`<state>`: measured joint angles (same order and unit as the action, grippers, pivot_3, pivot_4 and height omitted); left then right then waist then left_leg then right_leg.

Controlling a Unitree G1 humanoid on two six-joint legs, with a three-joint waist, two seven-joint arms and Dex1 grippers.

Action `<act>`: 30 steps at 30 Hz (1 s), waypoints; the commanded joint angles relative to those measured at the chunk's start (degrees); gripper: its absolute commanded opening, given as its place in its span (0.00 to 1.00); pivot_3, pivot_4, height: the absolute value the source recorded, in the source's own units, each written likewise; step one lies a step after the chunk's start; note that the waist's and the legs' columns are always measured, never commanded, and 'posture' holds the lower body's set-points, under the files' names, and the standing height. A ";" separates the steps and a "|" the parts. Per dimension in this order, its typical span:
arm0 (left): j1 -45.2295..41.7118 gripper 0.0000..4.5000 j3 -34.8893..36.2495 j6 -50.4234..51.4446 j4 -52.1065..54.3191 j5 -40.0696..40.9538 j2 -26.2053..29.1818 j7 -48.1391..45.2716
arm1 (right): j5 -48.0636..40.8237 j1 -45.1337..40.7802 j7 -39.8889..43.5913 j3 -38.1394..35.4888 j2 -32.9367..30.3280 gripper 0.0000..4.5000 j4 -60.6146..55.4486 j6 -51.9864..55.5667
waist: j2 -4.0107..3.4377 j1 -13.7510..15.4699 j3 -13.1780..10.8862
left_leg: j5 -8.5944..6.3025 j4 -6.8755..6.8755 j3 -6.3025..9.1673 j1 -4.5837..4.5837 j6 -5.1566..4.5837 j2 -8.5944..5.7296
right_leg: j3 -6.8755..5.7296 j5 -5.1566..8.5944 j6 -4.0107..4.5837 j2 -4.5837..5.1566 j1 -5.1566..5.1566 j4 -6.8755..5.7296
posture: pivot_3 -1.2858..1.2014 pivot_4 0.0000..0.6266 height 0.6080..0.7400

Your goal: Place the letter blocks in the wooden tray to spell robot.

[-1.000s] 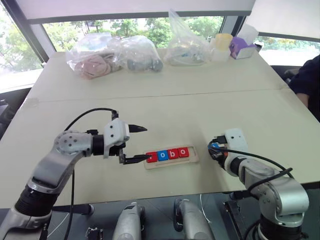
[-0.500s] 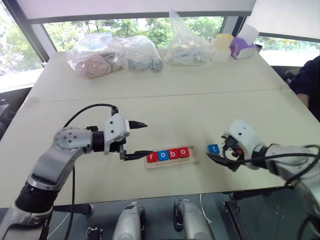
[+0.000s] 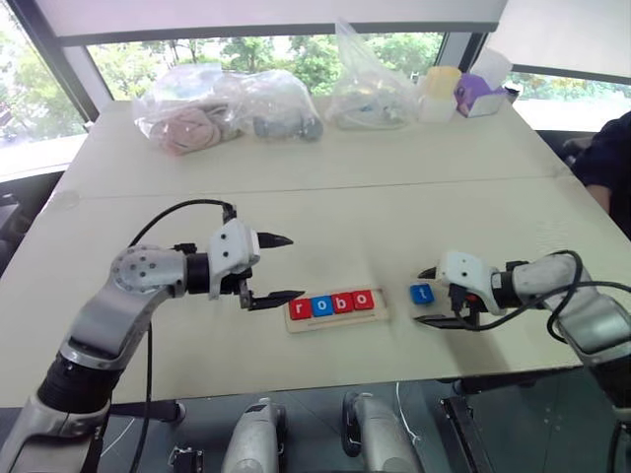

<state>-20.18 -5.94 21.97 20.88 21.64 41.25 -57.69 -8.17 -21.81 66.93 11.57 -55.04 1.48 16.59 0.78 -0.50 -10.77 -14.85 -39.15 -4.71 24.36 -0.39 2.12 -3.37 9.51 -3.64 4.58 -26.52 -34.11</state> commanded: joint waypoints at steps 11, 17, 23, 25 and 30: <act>0.18 1.00 0.50 -0.17 2.51 0.01 -0.13 1.27 | -0.41 -5.73 7.44 -1.29 1.84 0.99 10.12 -0.72 | 0.00 0.01 0.00 | 0.00 -0.01 -0.05 -0.06 0.00 -0.04 | 0.00 -0.01 0.00 0.01 0.07 -0.03 | 0.52 0.24 1.00; -0.06 1.00 0.22 -0.29 2.36 -0.17 -0.29 1.21 | 0.28 -6.81 7.42 -1.23 3.38 0.99 12.76 -1.50 | 0.00 -0.08 0.01 | 0.00 -0.02 -0.07 -0.13 0.00 -0.04 | 0.00 -0.01 0.00 0.01 0.12 -0.07 | 0.52 0.24 1.00; 0.00 1.00 0.32 -0.52 2.26 -0.28 -0.17 1.11 | 0.30 -6.73 7.84 -1.35 3.34 0.80 12.87 -2.15 | 0.00 -0.06 0.01 | 0.00 -0.02 -0.07 -0.19 0.00 -0.04 | 0.01 -0.01 0.00 0.01 0.17 -0.08 | 0.52 0.24 1.00; 0.03 1.00 0.34 -0.59 2.22 -0.31 -0.18 1.11 | 0.16 -6.55 7.84 -1.59 3.18 0.56 12.41 -2.41 | 0.00 -0.06 0.01 | 0.00 -0.02 -0.07 -0.19 0.00 -0.04 | 0.01 -0.01 0.00 0.01 0.17 -0.08 | 0.52 0.24 1.00; 0.03 1.00 0.19 -0.72 2.19 -0.36 -0.38 1.15 | -0.25 -5.90 7.67 -2.09 2.87 0.24 10.93 -2.10 | -0.01 -0.04 0.01 | 0.00 -0.02 -0.08 -0.19 0.00 -0.04 | 0.01 -0.01 0.00 0.01 0.17 -0.09 | 0.52 0.24 1.00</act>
<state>-19.71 -5.98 22.02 21.58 21.53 40.95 -56.71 -7.86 -27.77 74.49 11.37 -51.92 14.05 14.61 0.78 -0.54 -10.76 -14.85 -39.17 -4.79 24.17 -0.39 2.08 -3.36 9.50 -3.64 4.59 -26.34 -34.20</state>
